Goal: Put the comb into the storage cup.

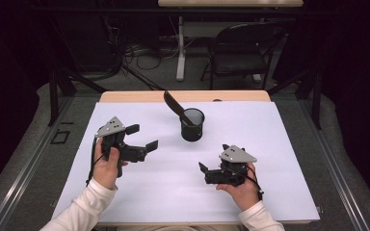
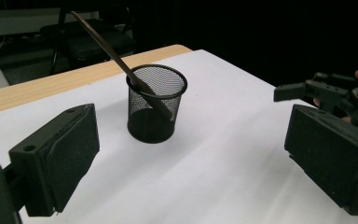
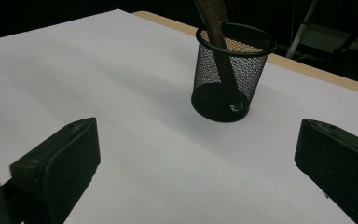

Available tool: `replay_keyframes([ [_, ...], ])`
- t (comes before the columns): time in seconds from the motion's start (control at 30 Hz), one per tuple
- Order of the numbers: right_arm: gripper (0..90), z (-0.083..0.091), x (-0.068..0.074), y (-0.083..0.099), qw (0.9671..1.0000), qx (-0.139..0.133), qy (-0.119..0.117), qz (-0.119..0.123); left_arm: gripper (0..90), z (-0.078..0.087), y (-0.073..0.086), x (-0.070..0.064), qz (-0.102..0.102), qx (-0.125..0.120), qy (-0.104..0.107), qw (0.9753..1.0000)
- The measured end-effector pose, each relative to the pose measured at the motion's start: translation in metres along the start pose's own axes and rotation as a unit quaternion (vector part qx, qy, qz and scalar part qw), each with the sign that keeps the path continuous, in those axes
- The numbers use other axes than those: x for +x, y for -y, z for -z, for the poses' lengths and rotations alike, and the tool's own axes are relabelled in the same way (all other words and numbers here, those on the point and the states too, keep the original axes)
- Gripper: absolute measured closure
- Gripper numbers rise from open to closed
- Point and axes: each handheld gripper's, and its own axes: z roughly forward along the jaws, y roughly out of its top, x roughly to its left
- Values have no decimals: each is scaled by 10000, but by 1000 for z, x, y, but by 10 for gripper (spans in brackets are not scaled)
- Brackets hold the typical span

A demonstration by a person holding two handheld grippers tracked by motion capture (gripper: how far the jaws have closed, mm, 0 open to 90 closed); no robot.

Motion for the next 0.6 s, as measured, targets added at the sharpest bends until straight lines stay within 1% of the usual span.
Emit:
replay_keyframes([
  [0.07, 1, 1, 1, -3, 10000, -5, -34, 8, 33, 6, 4, 0, 33, -66, 52, 10000],
  [0.1, 1, 3, 2, -4, 10000, 3, -34, 70, 31, 9, 6, 0, 23, -67, 58, 10000],
  [0.13, 1, 4, 3, -6, 10000, -4, -44, 73, 27, 12, 8, 0, 36, -99, 87, 9999],
  [0.23, 1, 9, 5, -8, 9999, -1, -86, 120, 23, 20, 14, 0, 12, -128, 91, 9999],
  [0.5, 1, 20, 8, -6, 9998, 23, -199, 60, 8, 34, 30, 3, 31, -108, 115, 9999],
  [0.6, 1, 25, 7, -4, 9998, 26, -198, 30, 8, 38, 37, 4, 4, -78, 56, 10000],
])
